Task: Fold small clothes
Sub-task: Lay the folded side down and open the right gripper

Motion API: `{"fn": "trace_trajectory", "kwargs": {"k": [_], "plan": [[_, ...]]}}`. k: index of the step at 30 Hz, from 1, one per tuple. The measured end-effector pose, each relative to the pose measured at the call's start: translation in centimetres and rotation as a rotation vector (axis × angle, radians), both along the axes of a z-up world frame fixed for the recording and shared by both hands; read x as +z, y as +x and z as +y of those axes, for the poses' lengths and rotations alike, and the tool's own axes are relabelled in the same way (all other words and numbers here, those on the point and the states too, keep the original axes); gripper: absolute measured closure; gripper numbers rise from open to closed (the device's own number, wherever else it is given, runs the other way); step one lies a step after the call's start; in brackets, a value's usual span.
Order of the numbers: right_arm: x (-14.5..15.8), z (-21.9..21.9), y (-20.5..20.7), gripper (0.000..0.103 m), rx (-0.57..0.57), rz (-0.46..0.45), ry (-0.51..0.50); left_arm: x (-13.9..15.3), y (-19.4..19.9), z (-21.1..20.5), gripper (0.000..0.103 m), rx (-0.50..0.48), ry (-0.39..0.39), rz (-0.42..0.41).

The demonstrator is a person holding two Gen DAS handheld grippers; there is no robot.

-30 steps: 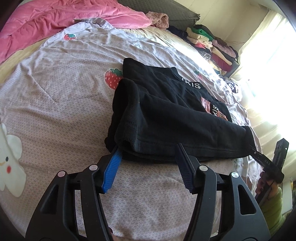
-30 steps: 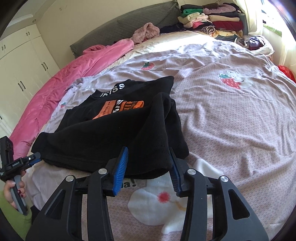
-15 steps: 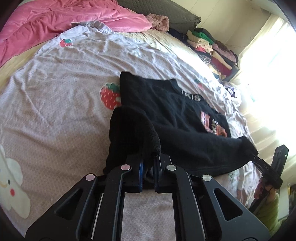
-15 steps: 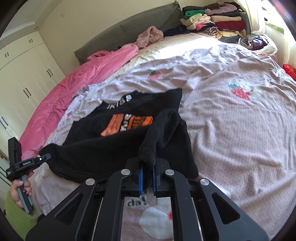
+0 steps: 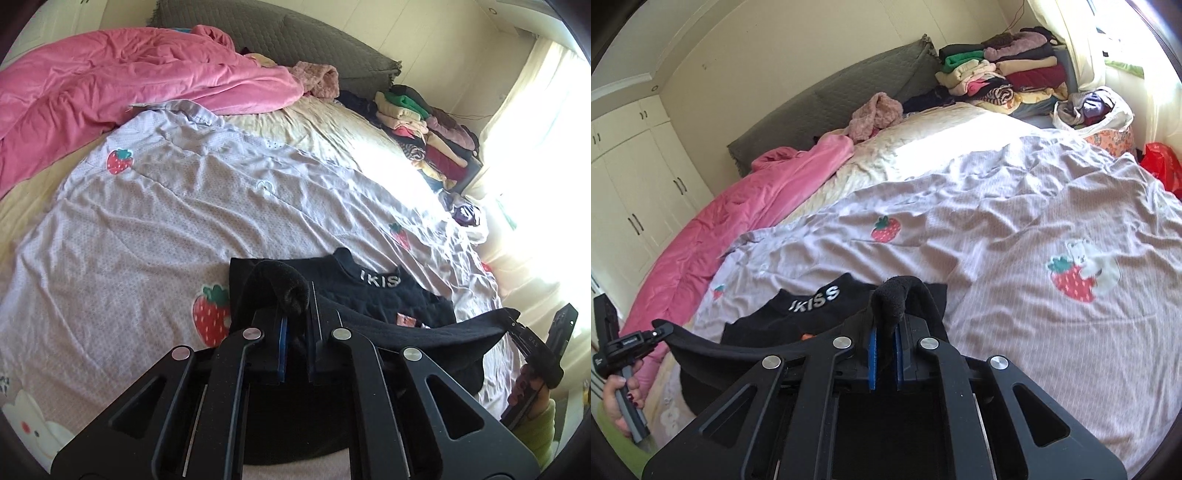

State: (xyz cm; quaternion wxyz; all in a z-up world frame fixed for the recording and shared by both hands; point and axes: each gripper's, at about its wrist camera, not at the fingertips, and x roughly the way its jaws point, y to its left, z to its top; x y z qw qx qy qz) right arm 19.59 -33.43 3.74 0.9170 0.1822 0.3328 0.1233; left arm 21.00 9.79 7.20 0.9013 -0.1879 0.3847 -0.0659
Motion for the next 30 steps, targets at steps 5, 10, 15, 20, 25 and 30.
{"fn": "trace_trajectory", "kwargs": {"k": [5,10,15,20,25,30], "plan": [[-2.0,0.7,2.1,0.097,-0.008,0.058,-0.025,-2.9,2.0,0.1,0.101,0.048,0.014,0.052],[-4.3,1.1,2.5,0.092,-0.010,0.112,-0.002,-5.3,2.0,-0.1,0.093,0.033,0.015,0.077],[-4.1,1.1,0.4,0.061,-0.032,0.070,-0.013,-4.2,-0.8,-1.4,0.083,-0.008,0.035,0.012],[-4.1,1.2,-2.6,0.061,-0.034,0.042,-0.039,-4.4,-3.4,-3.0,0.083,-0.048,0.089,-0.010],[-5.4,3.7,-4.2,0.063,0.060,0.070,-0.109,-6.2,-3.9,-5.5,0.083,-0.107,0.201,0.021],[-6.1,5.5,-3.5,0.063,0.100,0.096,-0.136,-7.5,-2.6,-6.3,0.079,-0.124,0.228,0.053]]}}
